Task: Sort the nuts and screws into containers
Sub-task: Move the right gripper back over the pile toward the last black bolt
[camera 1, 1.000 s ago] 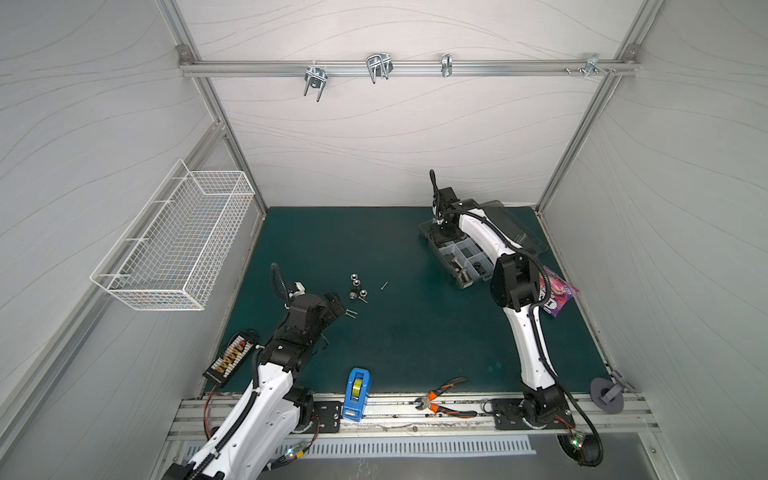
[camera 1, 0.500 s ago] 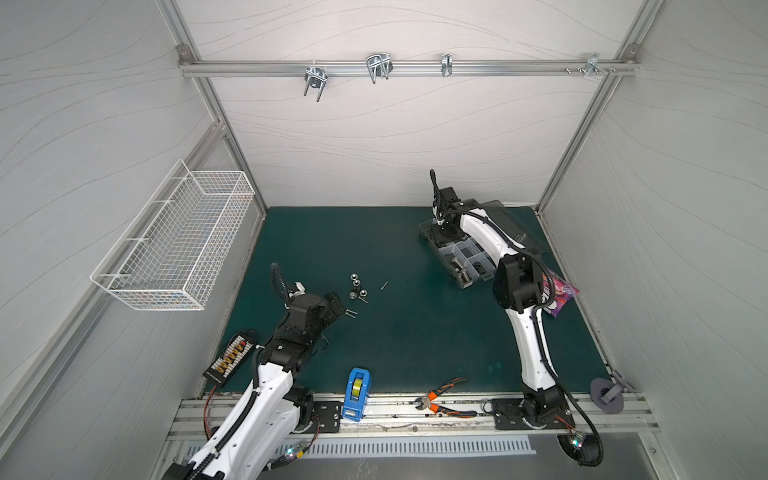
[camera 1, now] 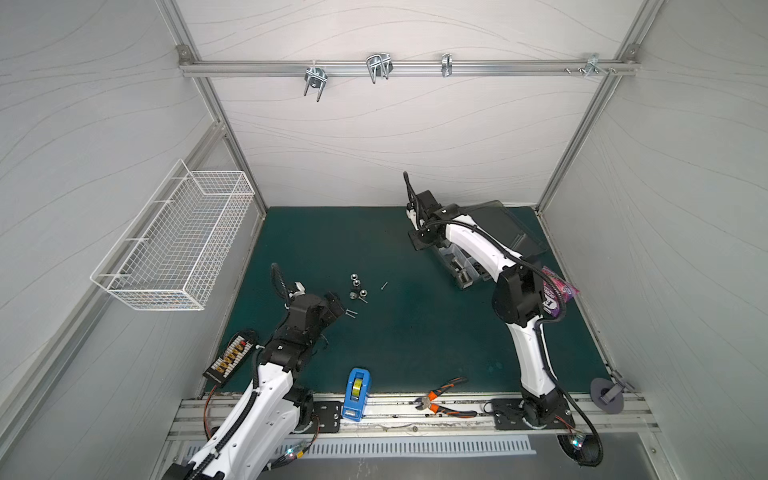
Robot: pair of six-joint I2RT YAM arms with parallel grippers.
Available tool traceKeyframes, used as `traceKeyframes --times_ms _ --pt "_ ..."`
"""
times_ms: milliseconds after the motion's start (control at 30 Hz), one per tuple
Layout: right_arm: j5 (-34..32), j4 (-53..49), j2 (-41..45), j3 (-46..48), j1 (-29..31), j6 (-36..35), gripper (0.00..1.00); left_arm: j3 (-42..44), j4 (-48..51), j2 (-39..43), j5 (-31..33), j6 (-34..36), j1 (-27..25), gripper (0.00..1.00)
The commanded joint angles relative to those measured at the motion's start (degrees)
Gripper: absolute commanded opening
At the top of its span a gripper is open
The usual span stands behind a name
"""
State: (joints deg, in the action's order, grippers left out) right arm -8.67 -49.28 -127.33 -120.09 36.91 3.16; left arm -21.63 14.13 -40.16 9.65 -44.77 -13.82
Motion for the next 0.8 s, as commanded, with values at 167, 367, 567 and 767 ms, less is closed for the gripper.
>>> traceKeyframes --times_ms 167,367,567,767 --pt "5.4 2.64 2.0 2.74 7.33 1.05 0.35 -1.84 0.02 0.74 1.06 -0.2 -0.06 1.0" --pt "8.62 4.36 0.2 3.02 11.52 2.11 0.35 -1.84 0.37 1.18 1.11 -0.22 -0.08 1.0" --pt "10.88 4.94 -3.63 0.71 14.35 4.38 0.35 -1.88 0.72 1.35 1.01 -0.19 -0.07 1.0" --pt "11.63 4.93 -7.95 -3.47 16.22 6.78 0.47 -1.84 0.81 1.39 0.49 -0.36 -0.06 1.0"
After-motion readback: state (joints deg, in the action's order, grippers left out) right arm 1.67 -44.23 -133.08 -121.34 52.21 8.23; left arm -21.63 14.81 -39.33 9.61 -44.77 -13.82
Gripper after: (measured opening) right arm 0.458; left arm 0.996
